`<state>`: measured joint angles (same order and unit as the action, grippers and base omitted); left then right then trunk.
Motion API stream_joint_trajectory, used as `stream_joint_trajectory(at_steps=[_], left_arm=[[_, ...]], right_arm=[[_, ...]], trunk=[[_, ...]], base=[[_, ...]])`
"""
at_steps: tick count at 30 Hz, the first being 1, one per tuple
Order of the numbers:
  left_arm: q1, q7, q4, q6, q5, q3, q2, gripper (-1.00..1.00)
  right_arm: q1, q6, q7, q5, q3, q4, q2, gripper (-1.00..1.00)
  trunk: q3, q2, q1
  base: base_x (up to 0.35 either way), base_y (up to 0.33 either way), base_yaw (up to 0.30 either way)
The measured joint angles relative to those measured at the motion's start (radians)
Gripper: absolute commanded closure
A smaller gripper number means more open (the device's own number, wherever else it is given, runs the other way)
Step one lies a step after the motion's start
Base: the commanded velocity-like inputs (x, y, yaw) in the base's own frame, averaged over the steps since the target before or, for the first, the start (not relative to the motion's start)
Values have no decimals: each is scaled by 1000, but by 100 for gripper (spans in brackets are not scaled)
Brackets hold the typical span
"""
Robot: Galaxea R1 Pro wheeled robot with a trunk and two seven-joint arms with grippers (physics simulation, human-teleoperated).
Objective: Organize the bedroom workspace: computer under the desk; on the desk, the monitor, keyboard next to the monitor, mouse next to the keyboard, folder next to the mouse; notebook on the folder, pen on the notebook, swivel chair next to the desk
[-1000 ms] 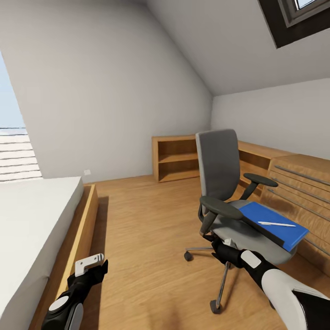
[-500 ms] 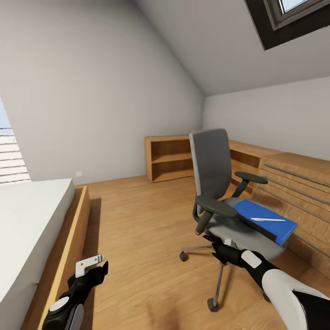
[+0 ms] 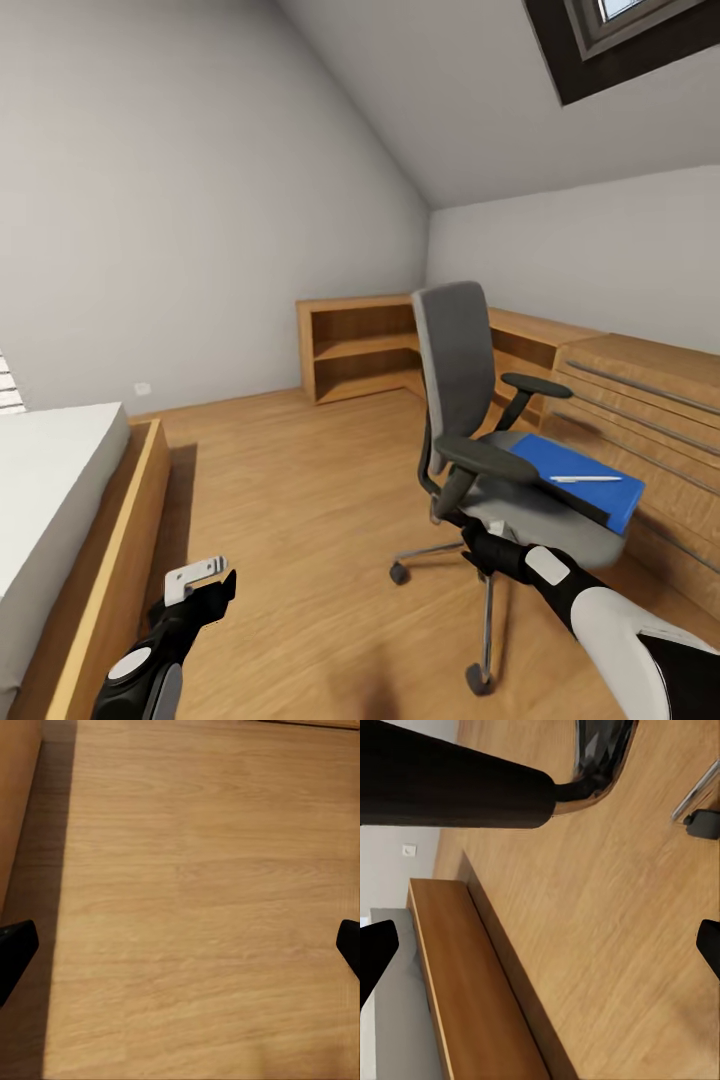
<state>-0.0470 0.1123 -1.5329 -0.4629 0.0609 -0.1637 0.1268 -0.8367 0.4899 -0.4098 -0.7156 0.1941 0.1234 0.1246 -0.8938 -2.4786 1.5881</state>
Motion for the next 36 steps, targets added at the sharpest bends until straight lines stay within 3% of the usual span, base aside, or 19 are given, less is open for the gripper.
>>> stream_joint_trajectory(at_steps=[19,36], left_arm=[[0,0,3,-3,1,0,1,-100],[0,0,5,-4,1,0,1,-100]], right_arm=[[0,1,-1,-4,0,0,0,-100],[0,1,0,-2,0,0,-2,-100]], trunk=[[0,0,0],[0,0,1]], base=[[286,0,0],[-246,0,0]])
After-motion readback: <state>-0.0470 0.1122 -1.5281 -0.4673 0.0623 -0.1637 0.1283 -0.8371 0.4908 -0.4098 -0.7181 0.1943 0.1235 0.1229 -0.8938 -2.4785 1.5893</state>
